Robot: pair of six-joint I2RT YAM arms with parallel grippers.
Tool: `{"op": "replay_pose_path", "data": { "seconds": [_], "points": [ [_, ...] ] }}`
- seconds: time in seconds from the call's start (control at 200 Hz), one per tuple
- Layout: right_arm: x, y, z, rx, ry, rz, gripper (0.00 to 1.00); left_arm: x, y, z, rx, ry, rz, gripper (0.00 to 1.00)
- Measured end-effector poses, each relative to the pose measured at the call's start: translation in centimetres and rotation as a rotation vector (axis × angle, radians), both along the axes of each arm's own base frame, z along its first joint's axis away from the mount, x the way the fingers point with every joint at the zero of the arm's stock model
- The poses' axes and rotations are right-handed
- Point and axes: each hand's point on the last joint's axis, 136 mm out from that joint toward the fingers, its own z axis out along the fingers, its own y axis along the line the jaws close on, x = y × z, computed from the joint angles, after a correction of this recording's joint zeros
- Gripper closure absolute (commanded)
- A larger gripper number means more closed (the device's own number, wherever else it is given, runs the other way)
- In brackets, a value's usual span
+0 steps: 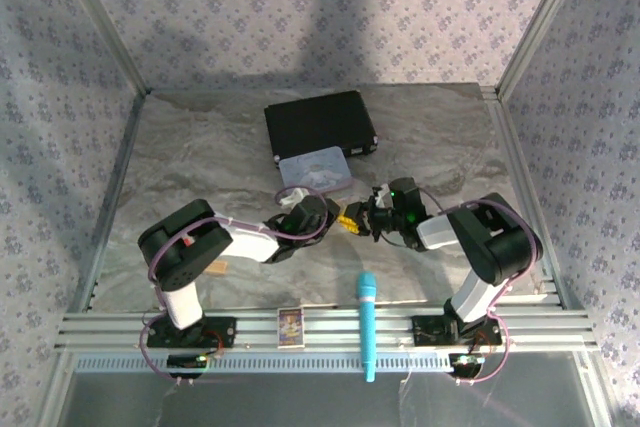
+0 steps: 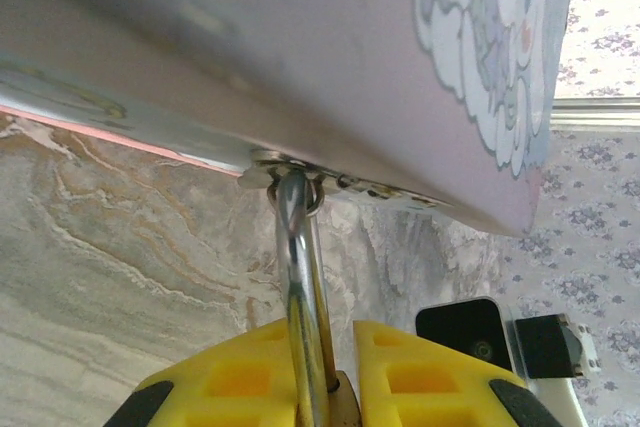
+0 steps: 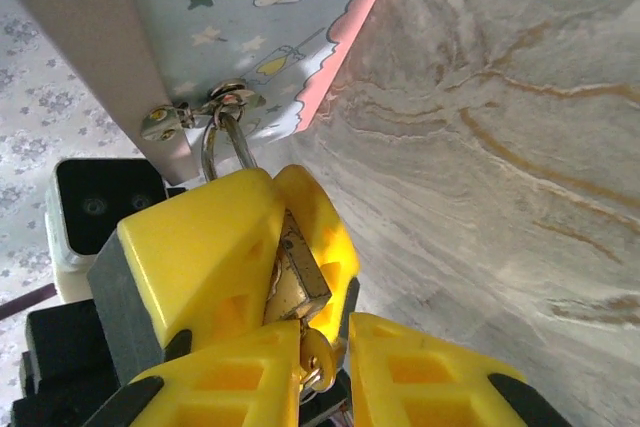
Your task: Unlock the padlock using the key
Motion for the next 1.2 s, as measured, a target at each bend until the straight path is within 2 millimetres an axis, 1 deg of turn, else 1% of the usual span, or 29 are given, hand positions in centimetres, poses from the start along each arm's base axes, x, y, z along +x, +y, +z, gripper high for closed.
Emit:
{"op": "replay_pose_path", "data": {
  "seconds": [0.08,0.2,0.275,0.35,0.405,0.44,0.48,0.485,0.49,0.51,0.515,0.525,0.545,0.63,0.67,0.705,0.79,0.84,0.88,1.029,1.139,1.199],
  "points": [
    [-0.2,-0.9,0.1,-0.084,-0.044,-0.011,0.69,-0.2,-0.5,0.1,-0.007,0.020,-0.019,1.00],
    [-0.6,-2.5,0.4,-0.225,-0.118,-0.005,0.65,-0.6,-1.0,0.2,-0.012,0.035,-0.046,1.00],
    [-1.1,-3.2,0.2,-0.304,-0.157,0.025,0.57,-0.8,-1.0,0.2,-0.013,0.040,-0.054,1.00],
    [-1.8,-3.9,-0.4,-0.398,-0.191,0.073,0.50,-0.9,-1.0,0.2,-0.011,0.045,-0.058,1.00],
    [-2.2,-4.3,-0.7,-0.470,-0.230,0.117,0.43,-1.0,-1.0,0.2,-0.008,0.051,-0.063,1.00],
    [-2.4,-4.6,-0.6,-0.516,-0.265,0.139,0.38,-1.0,-1.0,0.2,-0.006,0.054,-0.066,1.00],
    [-2.5,-4.9,-0.4,-0.570,-0.311,0.159,0.36,-1.1,-1.0,0.2,-0.006,0.058,-0.070,1.00],
    [-2.5,-4.9,-0.4,-0.573,-0.315,0.161,0.36,-1.1,-1.0,0.2,-0.005,0.059,-0.070,1.00],
    [-2.5,-5.0,-0.4,-0.583,-0.327,0.167,0.31,-1.1,-1.0,0.2,-0.005,0.059,-0.070,1.00],
    [-2.5,-5.1,-0.2,-0.605,-0.347,0.171,0.06,-1.2,-1.0,0.2,-0.005,0.060,-0.071,1.00],
    [-2.5,-5.2,-0.1,-0.612,-0.355,0.173,0.03,-1.2,-1.0,0.2,-0.004,0.061,-0.072,1.00],
    [-2.5,-5.2,-0.1,-0.621,-0.370,0.179,0.01,-1.2,-1.0,0.2,-0.004,0.061,-0.072,1.00],
    [-2.5,-5.4,0.1,-0.642,-0.393,0.182,0.00,-1.2,-1.0,0.2,-0.004,0.063,-0.073,1.00],
    [-2.3,-5.9,1.1,-0.736,-0.521,0.219,0.00,-1.3,-1.0,0.2,-0.001,0.068,-0.077,1.00],
    [-2.2,-6.0,1.5,-0.775,-0.574,0.237,0.04,-1.4,-1.0,0.2,-0.001,0.070,-0.079,1.00],
    [-2.1,-5.9,1.8,-0.800,-0.616,0.258,0.10,-1.4,-1.0,0.1,0.000,0.071,-0.080,1.00],
    [-1.9,-5.4,2.2,-0.858,-0.733,0.331,0.28,-1.4,-1.0,0.2,0.000,0.072,-0.081,1.00],
    [-1.9,-5.0,2.1,-0.874,-0.773,0.362,0.41,-1.4,-1.0,0.1,0.000,0.073,-0.082,1.00],
    [-1.9,-4.5,2.0,-0.887,-0.816,0.405,0.48,-1.4,-1.0,0.2,0.001,0.074,-0.082,1.00],
    [-2.0,-2.9,1.3,-0.892,-0.888,0.489,0.57,-1.5,-1.0,0.2,0.003,0.078,-0.085,1.00],
    [-2.0,-1.7,1.3,-0.886,-0.945,0.513,0.63,-1.6,-1.0,0.2,0.004,0.081,-0.088,1.00],
    [-2.0,-1.3,1.4,-0.883,-0.972,0.523,0.64,-1.6,-1.0,0.1,0.006,0.082,-0.088,1.00]
  ]
}}
